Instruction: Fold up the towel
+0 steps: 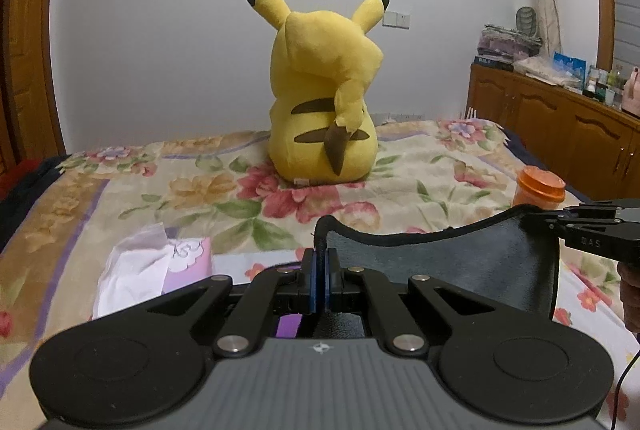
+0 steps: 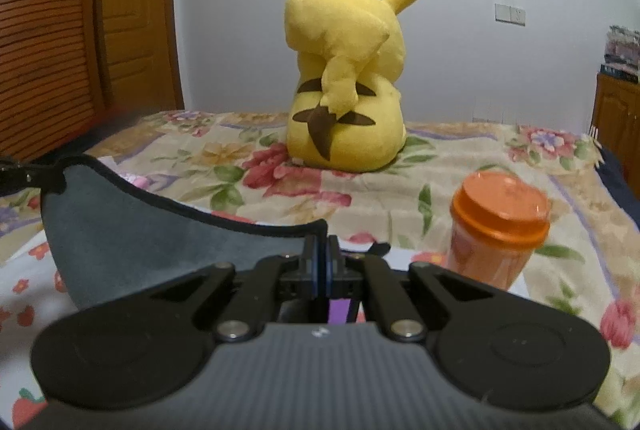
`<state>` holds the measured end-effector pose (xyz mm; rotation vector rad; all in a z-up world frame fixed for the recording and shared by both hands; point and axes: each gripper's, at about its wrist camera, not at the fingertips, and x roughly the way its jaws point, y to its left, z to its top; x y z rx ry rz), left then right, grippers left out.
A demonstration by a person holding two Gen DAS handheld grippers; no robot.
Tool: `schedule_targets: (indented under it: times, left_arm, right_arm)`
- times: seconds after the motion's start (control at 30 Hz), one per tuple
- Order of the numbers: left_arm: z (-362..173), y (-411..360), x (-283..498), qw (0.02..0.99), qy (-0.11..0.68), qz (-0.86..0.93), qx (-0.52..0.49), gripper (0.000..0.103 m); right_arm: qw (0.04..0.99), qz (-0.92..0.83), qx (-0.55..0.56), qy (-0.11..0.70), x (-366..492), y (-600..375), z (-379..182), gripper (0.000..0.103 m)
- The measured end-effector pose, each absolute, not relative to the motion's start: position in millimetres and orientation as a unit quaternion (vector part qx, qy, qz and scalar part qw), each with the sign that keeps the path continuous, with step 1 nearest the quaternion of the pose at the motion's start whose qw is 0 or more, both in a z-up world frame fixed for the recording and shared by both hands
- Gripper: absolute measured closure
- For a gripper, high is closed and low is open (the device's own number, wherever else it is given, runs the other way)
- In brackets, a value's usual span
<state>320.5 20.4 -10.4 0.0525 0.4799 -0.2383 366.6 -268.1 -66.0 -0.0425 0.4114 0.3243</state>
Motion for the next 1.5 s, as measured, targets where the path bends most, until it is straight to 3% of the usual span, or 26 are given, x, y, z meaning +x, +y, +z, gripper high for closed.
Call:
schedule_targets:
  times: [0.57,1.27,1.4,1.43,1.5]
  left_arm:
    - [-4.6,16.8,356.7,0.972,0.215,-0.088,0.040,0.097]
    - [-90.1,11.6,424.1,0.960,0.269,-0.044,0.066,0.097]
    - [-99.0,6.5,430.1,0.955,0.282,-0.028,0.083,0.090]
    - [-100.4,4.7,430.5,0.954,0.284,-0.021,0.094,0.088]
    - [-102.7,3.4,431.1,0.951,0.291,-0.021,0.104,0.078]
  right_arm:
    - [0.973,0.142,-0.053,0.176,398.1,-254.0,-62.6,0.099]
    - [0.961,0.128,-0.086,0.228,456.6,-244.7,-125.2,0.098]
    - [0.959,0.125,-0.079,0.240,458.7,-247.0,-131.8,0.097]
    - [0.959,0.123,-0.078,0.242,459.1,-247.2,-132.6,0.090]
    - [0.960,0.119,-0.078,0.243,459.4,-248.3,-133.0,0.088]
